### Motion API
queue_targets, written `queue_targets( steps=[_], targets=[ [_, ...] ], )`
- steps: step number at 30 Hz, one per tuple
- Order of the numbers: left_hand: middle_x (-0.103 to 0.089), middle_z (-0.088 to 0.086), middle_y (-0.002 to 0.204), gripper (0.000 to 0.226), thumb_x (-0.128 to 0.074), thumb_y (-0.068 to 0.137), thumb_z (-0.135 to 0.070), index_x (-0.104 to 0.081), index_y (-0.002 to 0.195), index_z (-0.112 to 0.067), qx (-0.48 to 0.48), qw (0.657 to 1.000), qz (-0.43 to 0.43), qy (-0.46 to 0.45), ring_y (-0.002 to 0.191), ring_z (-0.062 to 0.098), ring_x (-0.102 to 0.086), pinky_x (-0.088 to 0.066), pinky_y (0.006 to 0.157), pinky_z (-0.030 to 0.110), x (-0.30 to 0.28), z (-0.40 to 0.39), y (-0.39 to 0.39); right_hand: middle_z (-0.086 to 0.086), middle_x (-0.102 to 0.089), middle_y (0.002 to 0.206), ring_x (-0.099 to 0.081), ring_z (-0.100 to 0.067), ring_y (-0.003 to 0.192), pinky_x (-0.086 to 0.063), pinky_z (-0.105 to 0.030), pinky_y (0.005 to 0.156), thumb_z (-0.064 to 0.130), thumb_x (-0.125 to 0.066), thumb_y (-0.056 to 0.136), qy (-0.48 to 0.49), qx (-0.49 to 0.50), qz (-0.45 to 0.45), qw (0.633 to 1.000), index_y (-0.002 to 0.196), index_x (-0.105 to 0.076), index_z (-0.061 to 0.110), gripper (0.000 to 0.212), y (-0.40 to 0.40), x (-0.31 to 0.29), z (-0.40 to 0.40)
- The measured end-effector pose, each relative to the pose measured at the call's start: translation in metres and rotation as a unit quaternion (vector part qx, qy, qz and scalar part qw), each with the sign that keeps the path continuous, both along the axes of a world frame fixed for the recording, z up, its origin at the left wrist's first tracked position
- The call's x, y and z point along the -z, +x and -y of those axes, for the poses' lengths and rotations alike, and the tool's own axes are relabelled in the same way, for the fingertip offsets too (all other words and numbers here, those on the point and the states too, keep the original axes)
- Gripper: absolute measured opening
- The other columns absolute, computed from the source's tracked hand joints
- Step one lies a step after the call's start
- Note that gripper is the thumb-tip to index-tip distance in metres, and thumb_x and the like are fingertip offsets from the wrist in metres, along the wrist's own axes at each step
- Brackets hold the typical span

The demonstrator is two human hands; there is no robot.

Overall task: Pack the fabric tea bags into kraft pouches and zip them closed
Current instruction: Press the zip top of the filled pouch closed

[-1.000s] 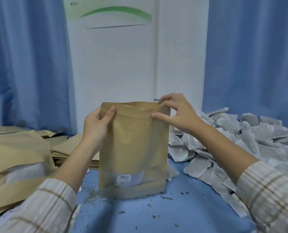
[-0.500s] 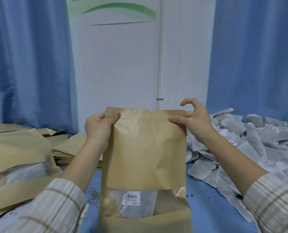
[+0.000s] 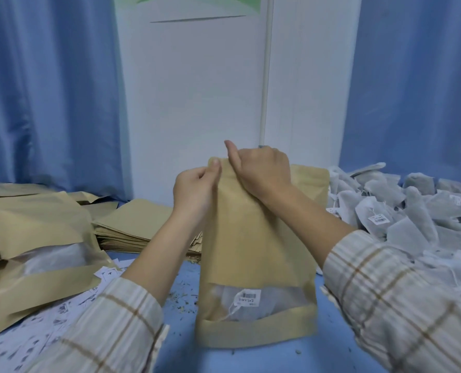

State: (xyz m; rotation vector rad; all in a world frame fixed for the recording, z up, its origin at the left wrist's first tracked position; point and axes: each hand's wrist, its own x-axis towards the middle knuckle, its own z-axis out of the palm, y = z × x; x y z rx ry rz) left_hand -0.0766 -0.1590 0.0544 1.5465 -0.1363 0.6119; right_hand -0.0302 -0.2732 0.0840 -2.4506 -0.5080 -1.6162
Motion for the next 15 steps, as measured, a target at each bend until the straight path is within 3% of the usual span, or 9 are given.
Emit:
queue_targets(
  steps=[3,6,8,12,13,15],
  targets=[
    [-0.065,0.016,0.074,0.027,-0.065,0.087,-0.025,-0.068,0.073,-0.002,0.016,1.000,-0.007,-0.008,0.068,0.021,-0.054,-0.043,0.069,0.034,0.004,-0.003,0.000,-0.012,-0.052,0.055,-0.049,-0.030,0.059,-0.022,-0.031,0.051,0.042,-0.033,0.099,0.002,0.044,-0.023,0.999,0.061,-0.059,0.008,0.058,0.004,0.007,-0.001],
    [-0.049,-0.009,0.051,0.032,-0.065,0.086,-0.029,-0.057,0.059,-0.014,-0.055,0.998,-0.013,0.013,0.056,0.014,-0.043,-0.033,0.058,0.027,0.012,-0.004,0.007,-0.001,-0.035,0.049,-0.038,-0.024,0.058,-0.013,-0.028,0.049,0.049,-0.029,0.098,0.017,0.028,-0.051,0.998,0.053,-0.044,0.015,0.059,0.008,0.008,-0.005],
    [-0.041,-0.014,0.038,0.036,-0.065,0.086,-0.030,-0.051,0.056,-0.017,-0.105,0.994,-0.014,0.020,0.048,0.009,-0.037,-0.029,0.052,0.028,0.015,-0.002,0.010,0.001,-0.034,0.048,-0.039,-0.023,0.056,-0.011,-0.027,0.046,0.054,-0.028,0.096,-0.003,0.030,-0.073,0.997,0.050,-0.042,0.017,0.060,0.006,0.005,-0.010],
    [-0.045,-0.018,0.038,0.032,-0.063,0.087,-0.030,-0.053,0.059,-0.017,-0.146,0.988,0.028,0.033,0.046,0.005,-0.041,-0.029,0.050,0.022,0.019,0.005,0.009,-0.002,-0.035,0.030,-0.041,-0.023,0.028,-0.015,-0.012,0.044,0.038,-0.061,0.081,0.012,0.086,0.034,0.996,0.035,-0.047,0.014,0.054,-0.007,0.009,-0.017],
    [-0.046,-0.019,0.039,0.032,-0.062,0.087,-0.031,-0.053,0.060,-0.017,-0.149,0.987,0.039,0.038,0.046,0.003,-0.042,-0.028,0.048,0.019,0.020,0.007,0.008,-0.003,-0.037,0.027,-0.039,-0.022,0.025,-0.018,-0.012,0.042,0.035,-0.064,0.075,0.028,0.093,0.059,0.993,0.031,-0.046,0.013,0.052,-0.006,0.009,-0.017],
    [-0.046,-0.018,0.040,0.031,-0.062,0.088,-0.031,-0.053,0.061,-0.017,-0.152,0.986,0.052,0.041,0.046,0.002,-0.042,-0.028,0.047,0.017,0.021,0.007,0.007,-0.006,-0.046,0.034,-0.045,-0.025,0.033,-0.021,-0.018,0.042,0.039,-0.057,0.084,0.010,0.068,0.033,0.997,0.037,-0.050,0.012,0.054,-0.001,0.009,-0.012]
  ],
)
